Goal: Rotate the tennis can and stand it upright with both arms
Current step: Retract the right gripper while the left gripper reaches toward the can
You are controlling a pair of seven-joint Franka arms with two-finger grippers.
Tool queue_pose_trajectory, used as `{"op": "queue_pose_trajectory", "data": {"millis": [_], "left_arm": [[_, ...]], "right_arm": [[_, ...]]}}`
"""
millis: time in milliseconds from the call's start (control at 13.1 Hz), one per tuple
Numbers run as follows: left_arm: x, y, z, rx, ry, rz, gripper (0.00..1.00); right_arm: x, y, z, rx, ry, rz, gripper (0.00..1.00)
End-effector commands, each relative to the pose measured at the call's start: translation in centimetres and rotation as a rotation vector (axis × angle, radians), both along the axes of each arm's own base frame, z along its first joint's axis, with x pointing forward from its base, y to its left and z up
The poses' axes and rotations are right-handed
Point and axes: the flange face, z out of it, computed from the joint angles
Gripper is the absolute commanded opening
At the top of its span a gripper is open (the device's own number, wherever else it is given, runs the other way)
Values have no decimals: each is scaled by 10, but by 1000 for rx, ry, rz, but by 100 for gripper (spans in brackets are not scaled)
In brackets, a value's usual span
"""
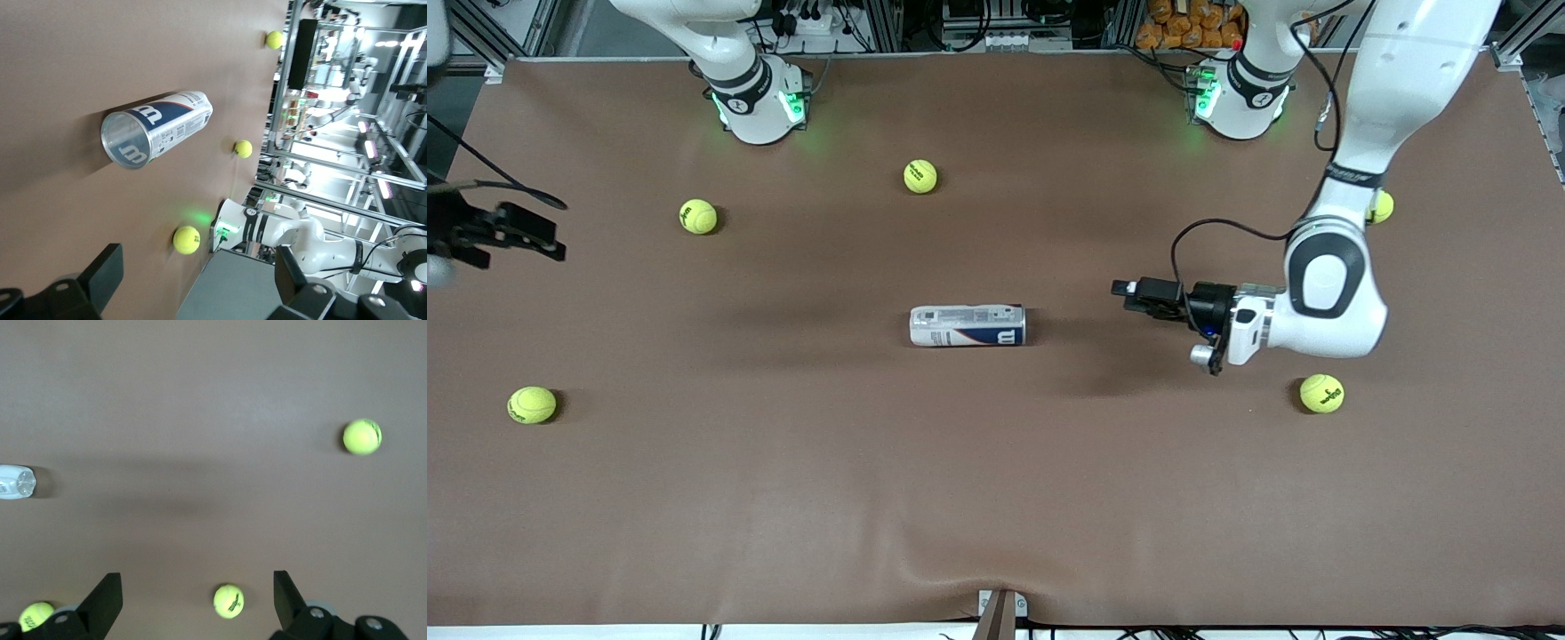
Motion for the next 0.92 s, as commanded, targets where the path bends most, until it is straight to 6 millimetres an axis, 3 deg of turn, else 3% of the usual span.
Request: {"op": "queue_pose_trajectory", "data": {"millis": [0,230,383,613,690,843], "left_arm": [[-1,-25,-35,-19,-45,42,100],[5,-59,-73,-66,-56,104,100],[9,-84,-79,-52,-78,158,100],[20,-94,-92,-47,-84,208,100],[14,-105,-93,-54,-75,206,100],[8,-107,-98,-52,-62,204,100]], "right_arm": [[-15,10,14,20,13,-106,100],[-17,14,29,16,12,-142,100],[-17,21,29,14,19,-142,100],[-19,26,32,6,25,-133,100],[-18,27,38,4,12,-131,100],[-17,27,40,6,7,-130,100]]}}
